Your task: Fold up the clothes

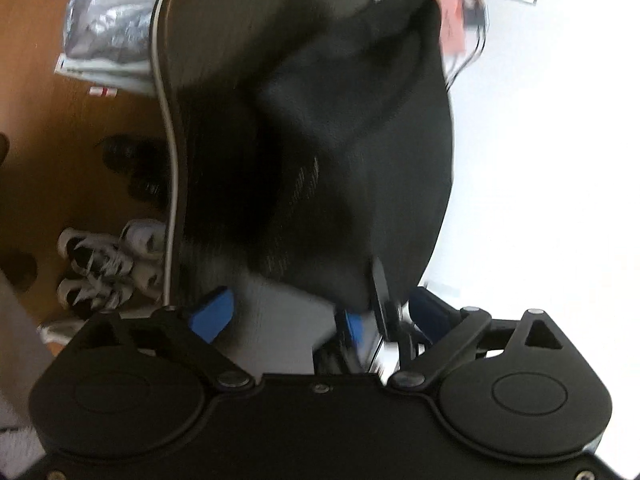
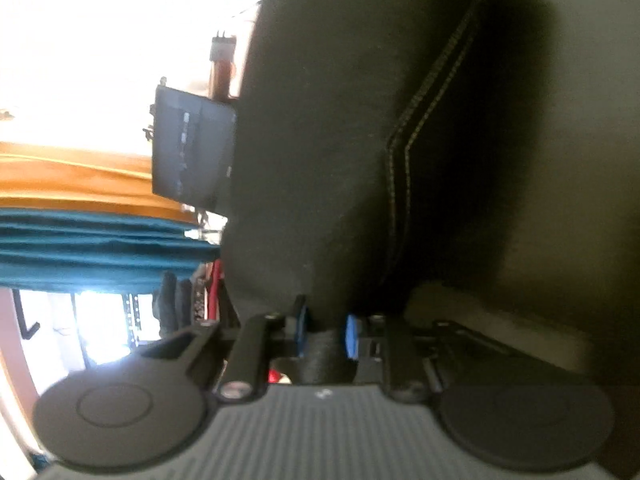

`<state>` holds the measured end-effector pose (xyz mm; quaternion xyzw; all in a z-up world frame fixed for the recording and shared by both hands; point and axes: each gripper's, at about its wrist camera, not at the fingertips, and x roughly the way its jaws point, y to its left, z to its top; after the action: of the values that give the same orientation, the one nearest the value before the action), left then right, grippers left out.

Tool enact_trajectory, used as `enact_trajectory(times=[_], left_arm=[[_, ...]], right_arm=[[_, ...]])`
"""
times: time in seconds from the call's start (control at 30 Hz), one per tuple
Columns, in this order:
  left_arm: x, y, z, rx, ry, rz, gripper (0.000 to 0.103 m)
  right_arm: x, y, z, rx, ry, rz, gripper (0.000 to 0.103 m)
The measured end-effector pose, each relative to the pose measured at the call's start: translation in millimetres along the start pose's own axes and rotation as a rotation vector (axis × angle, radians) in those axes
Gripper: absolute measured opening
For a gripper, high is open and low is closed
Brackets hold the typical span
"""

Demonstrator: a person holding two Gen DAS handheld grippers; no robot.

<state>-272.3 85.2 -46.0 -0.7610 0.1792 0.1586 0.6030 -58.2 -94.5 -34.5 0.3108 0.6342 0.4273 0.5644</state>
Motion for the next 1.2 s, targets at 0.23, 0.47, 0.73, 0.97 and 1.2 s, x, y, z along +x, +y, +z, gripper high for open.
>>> enact_trajectory(times=[0.23,0.47,0.73,0.97,1.2], left_arm=[[31.7,3.2,2.5,-0.032,-0.055,-0.038,0.098],[39.3,4.1,6.7,-0.023,-0.147,-0.005,0.059],[29.6,2.7,14.9,0.049,-0.153,0.123,0.03],[7.3,11.9,35.6,0.097,-0.18,0.207,0.031],[-3.7,3.6,49.0,0.196,-0.186,0.32,0.033]], right_arm=[[1.6,14.3,-2.4,0.09,-0.013,0.022,0.018],[14.6,13.1,-14.5,0.074,0.062,0.005,0.017],[0.8,46.7,-6.8,-0.235,0.187,-0.158,0.062],[-70.9,63.0,58.9,-0.505,-0.054,-0.184,0.091],[-27.0,37.0,102.4,-0.7,-0.04,-0.278,0.095]])
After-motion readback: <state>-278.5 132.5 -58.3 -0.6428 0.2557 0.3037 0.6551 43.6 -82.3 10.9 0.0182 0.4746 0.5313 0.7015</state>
